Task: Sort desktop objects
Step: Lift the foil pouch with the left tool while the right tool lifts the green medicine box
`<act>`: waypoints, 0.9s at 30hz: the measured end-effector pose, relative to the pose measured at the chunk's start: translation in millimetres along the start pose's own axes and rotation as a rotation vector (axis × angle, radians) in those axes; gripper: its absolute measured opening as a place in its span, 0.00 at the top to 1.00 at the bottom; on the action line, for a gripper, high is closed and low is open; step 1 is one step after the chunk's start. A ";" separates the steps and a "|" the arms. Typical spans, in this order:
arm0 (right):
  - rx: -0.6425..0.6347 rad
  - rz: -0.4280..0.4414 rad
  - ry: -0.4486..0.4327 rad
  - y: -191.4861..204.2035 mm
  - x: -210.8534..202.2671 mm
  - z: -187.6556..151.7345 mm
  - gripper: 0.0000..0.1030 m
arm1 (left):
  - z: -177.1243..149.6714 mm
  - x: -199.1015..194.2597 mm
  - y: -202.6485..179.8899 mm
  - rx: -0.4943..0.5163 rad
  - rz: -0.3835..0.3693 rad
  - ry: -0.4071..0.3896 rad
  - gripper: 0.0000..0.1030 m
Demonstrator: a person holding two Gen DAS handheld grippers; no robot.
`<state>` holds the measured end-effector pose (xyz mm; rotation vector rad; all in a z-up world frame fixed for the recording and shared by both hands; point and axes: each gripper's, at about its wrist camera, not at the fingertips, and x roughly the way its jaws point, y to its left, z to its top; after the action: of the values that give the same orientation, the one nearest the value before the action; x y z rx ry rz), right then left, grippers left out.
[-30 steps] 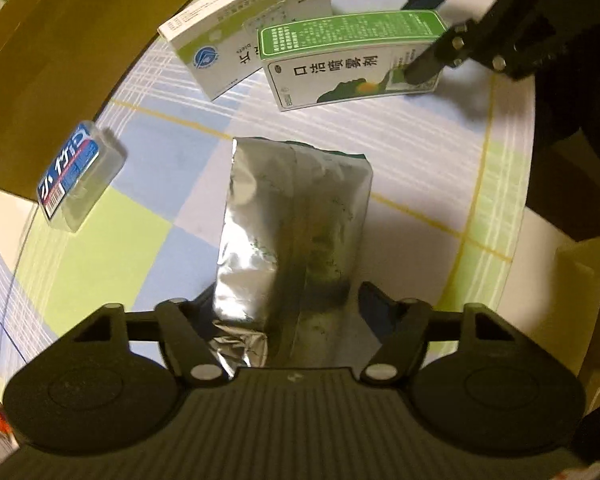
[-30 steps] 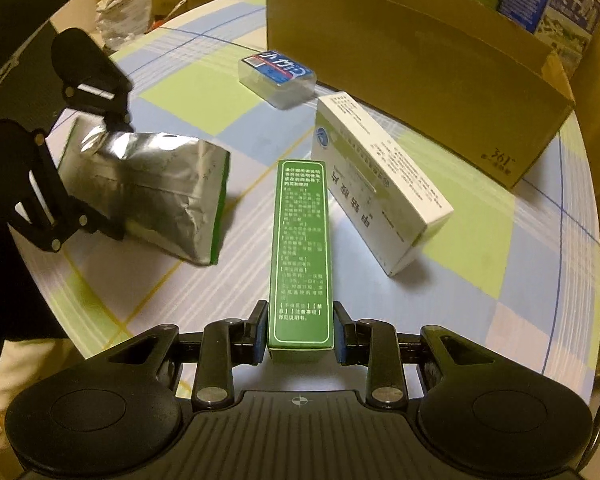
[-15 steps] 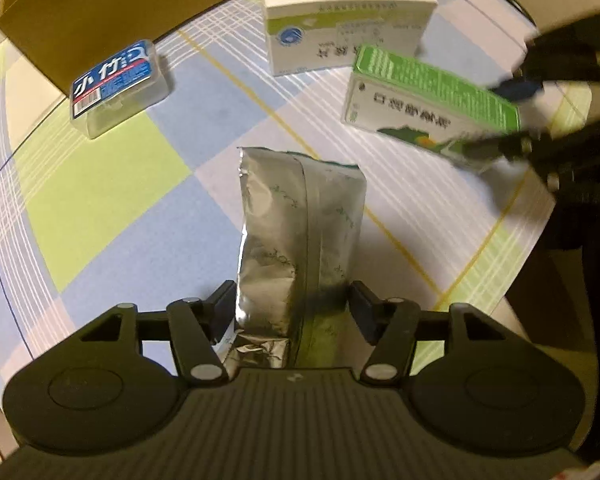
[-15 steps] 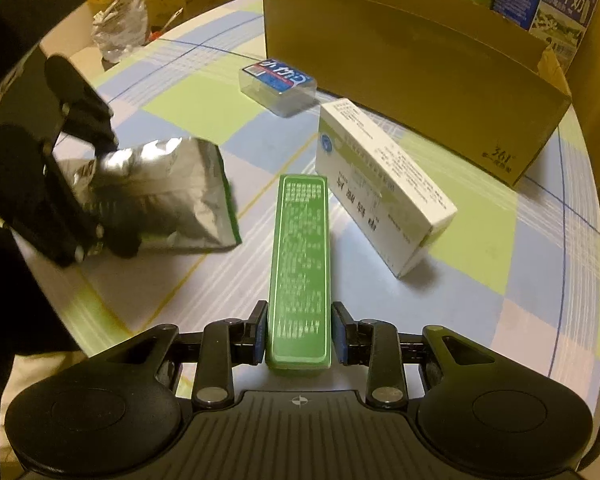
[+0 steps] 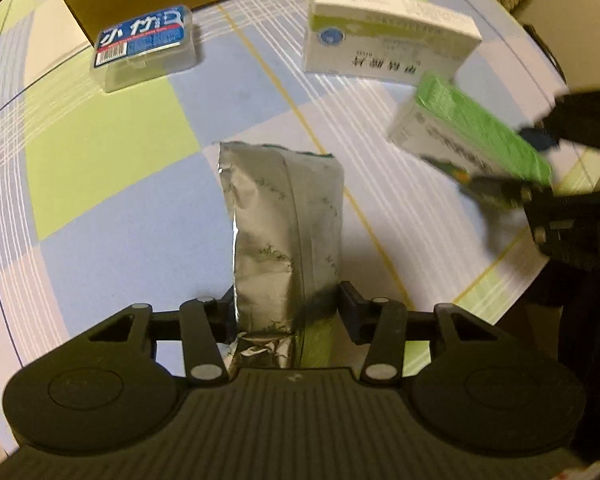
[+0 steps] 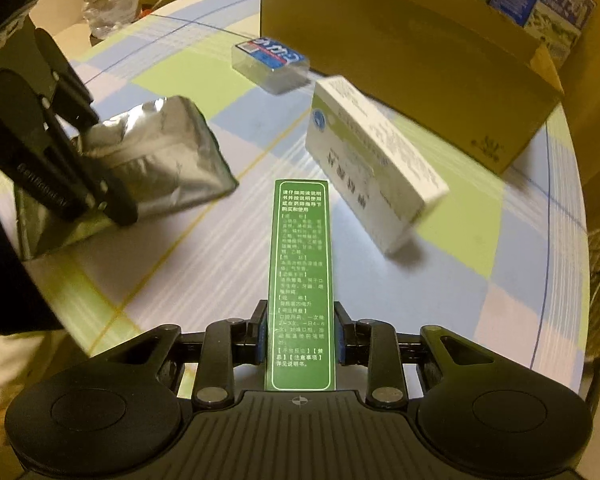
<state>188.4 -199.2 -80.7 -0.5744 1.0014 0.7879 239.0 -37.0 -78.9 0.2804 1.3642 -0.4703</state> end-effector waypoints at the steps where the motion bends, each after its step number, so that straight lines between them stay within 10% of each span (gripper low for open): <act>1: 0.006 0.003 -0.003 -1.6 -1.0 -0.7 0.72 | -0.2 -0.7 -1.2 0.002 0.005 -0.005 0.59; 11: 0.038 0.037 -0.013 2.6 9.4 13.0 0.60 | -7.8 7.2 -4.3 0.068 0.014 -0.014 0.45; 27: 0.082 -0.002 0.004 4.2 24.6 10.8 0.73 | -10.8 0.3 -2.1 0.067 0.017 -0.066 0.70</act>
<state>198.3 -181.0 -98.4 -0.5067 1.0317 0.7411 228.6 -33.9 -81.0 0.3286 1.2825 -0.5079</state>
